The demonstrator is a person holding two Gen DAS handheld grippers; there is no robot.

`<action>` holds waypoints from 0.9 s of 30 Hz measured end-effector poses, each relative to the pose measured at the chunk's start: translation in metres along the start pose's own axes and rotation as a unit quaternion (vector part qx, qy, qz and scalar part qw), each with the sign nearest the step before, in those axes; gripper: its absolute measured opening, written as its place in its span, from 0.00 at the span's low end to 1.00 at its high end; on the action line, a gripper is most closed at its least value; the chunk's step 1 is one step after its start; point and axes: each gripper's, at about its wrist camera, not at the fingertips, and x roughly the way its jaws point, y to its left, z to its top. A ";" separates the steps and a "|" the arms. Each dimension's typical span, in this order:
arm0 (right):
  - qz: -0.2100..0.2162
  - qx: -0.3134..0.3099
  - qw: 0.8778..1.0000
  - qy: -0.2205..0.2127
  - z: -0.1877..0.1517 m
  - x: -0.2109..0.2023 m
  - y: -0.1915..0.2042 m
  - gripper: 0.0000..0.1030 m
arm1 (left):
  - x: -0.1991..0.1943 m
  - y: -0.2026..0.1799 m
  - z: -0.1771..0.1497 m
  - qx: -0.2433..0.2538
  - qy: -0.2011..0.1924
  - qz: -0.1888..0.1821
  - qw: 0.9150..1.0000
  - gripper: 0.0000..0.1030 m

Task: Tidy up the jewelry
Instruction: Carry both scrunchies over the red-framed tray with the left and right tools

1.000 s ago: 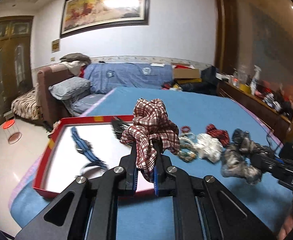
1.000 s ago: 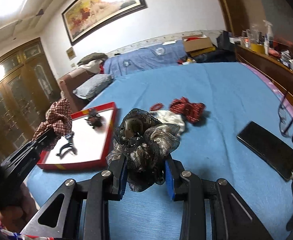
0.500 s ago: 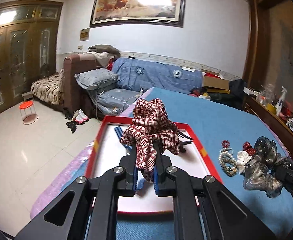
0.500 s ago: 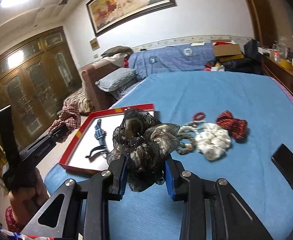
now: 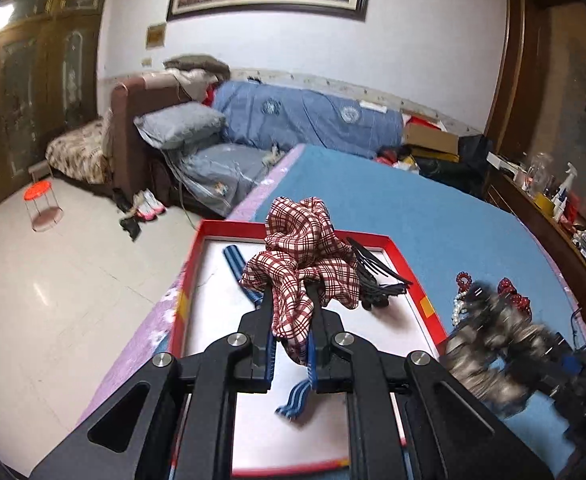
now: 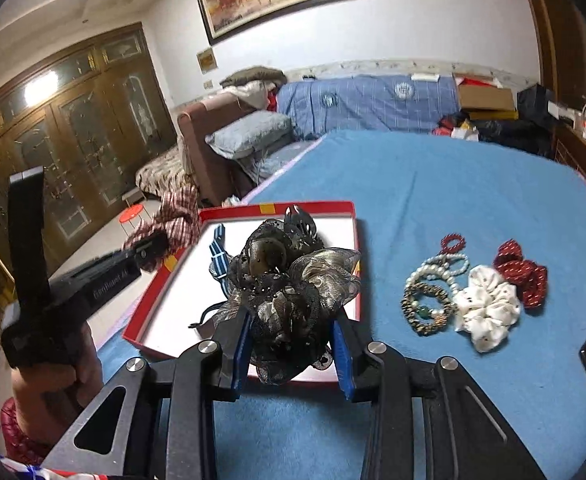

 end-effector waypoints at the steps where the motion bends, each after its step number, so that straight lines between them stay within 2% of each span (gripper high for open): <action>1: 0.001 0.005 1.000 0.009 0.001 0.009 -0.001 0.38 | 0.009 0.001 0.005 -0.002 0.011 -0.002 1.000 0.11; 7: 0.004 0.033 0.998 0.051 0.009 0.051 -0.008 0.38 | 0.055 -0.004 0.020 -0.005 0.053 0.000 0.999 0.11; 14: -0.010 0.045 0.996 0.077 0.016 0.088 -0.011 0.38 | 0.102 -0.008 0.018 -0.014 0.108 -0.013 0.994 0.11; 18: -0.016 0.049 0.995 0.082 0.017 0.101 -0.013 0.38 | 0.118 -0.007 0.016 -0.015 0.128 -0.016 0.992 0.11; 23: -0.022 0.052 0.994 0.091 0.018 0.114 -0.013 0.39 | 0.128 -0.004 0.014 -0.024 0.131 -0.014 0.991 0.12; 27: -0.023 0.044 0.994 0.096 0.018 0.117 -0.011 0.46 | 0.128 -0.001 0.013 -0.029 0.127 -0.013 0.991 0.13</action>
